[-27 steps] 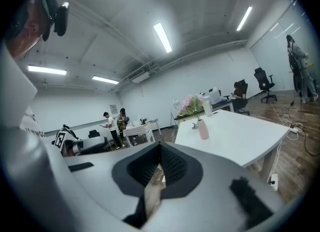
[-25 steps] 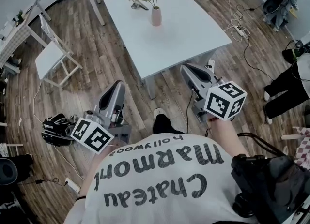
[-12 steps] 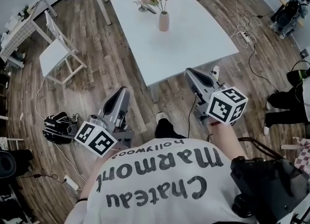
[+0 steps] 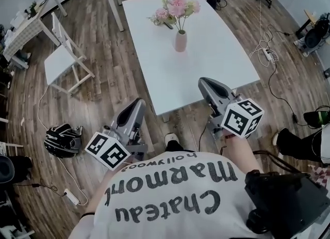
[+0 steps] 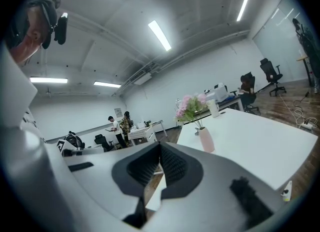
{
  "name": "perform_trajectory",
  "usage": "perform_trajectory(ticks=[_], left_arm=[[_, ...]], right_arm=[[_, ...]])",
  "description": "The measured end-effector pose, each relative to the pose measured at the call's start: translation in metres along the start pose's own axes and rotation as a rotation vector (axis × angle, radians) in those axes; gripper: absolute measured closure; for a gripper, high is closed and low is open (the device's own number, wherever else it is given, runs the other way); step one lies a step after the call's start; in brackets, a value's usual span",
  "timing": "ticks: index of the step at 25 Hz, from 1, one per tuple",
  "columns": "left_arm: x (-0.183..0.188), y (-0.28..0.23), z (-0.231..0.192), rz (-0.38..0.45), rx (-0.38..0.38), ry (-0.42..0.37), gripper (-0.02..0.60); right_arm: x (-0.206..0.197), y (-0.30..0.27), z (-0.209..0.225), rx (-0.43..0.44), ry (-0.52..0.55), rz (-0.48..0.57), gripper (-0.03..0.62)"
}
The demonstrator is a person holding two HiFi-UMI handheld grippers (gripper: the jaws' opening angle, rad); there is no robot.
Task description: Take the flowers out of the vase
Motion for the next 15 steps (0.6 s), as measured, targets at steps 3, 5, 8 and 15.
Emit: perform_trajectory(ticks=[3, 5, 8, 15], left_arm=[[0.005, -0.02, -0.007, 0.011, 0.005, -0.01, 0.577], [0.009, -0.03, -0.013, 0.025, 0.013, -0.018, 0.577], [0.016, -0.043, -0.02, 0.046, 0.037, -0.022, 0.577], [0.027, -0.06, -0.04, 0.097, 0.12, -0.02, 0.577]], right_arm=[[0.001, -0.018, 0.026, 0.01, -0.003, 0.006, 0.579], [0.002, -0.03, 0.043, 0.018, -0.001, 0.01, 0.579], [0.008, -0.048, 0.065, 0.033, 0.005, 0.011, 0.579], [0.021, -0.091, 0.115, 0.052, 0.04, 0.011, 0.579]])
Point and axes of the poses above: the fingertips, and each gripper's own axes: y backward along the fingers, z to its right, x out of its top, the point moved 7 cm from there along y, backward along the fingers, and after that the axes turned 15 degrees about y, right-handed, at the moved point
